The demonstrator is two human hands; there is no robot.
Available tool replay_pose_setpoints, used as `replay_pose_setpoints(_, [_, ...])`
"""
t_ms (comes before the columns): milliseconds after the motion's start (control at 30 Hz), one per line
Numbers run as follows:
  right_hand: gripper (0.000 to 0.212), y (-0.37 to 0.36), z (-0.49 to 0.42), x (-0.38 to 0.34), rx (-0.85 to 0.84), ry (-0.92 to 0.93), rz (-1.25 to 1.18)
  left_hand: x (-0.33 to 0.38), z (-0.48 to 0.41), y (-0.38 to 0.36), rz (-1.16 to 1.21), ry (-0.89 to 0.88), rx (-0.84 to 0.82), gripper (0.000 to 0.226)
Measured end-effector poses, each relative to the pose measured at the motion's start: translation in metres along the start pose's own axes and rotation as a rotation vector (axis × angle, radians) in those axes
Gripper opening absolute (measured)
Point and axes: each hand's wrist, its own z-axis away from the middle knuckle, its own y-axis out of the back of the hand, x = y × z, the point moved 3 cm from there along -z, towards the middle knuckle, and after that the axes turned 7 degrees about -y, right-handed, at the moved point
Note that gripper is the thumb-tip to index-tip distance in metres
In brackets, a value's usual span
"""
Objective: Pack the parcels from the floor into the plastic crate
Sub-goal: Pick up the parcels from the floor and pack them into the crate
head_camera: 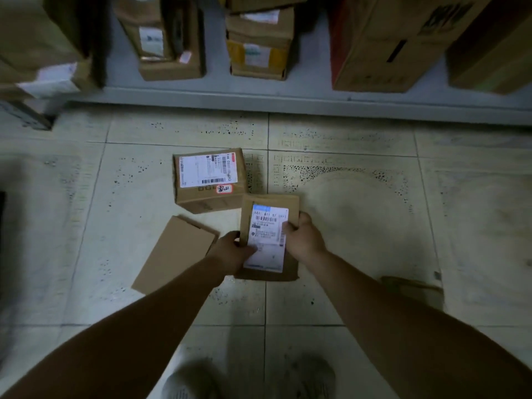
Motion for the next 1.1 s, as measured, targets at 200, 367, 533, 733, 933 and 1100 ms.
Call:
replay_pose_setpoints(200, [0.038,0.090,0.148,-0.085,0.056,0.063,-0.046,0.104,0.150,0.061,0.117,-0.086,0.020,0.043])
replay_pose_setpoints(367, [0.035,0.154,0.292,-0.170,0.072,0.140,-0.125,0.193,0.298,0.130,0.167,-0.214,0.098,0.037])
replay_pose_setpoints(533, [0.034,0.199,0.423,-0.244,0.111,0.305,-0.133,0.250,0.429,0.192,0.187,-0.357,0.146,0.036])
replay_pose_setpoints(733, [0.033,0.200,0.539,-0.296,0.062,0.507,-0.108,0.260,0.555,0.250,0.194,-0.474,0.304,0.035])
replay_pose_setpoints(933, [0.036,0.157,0.645,-0.329,-0.016,0.679,-0.111,0.221,0.661,0.320,0.165,-0.461,0.414,0.042])
replay_pose_setpoints(1100, [0.040,0.087,0.708,-0.353,-0.066,0.733,-0.086,0.167,0.721,0.386,0.135,-0.452,0.467,0.040])
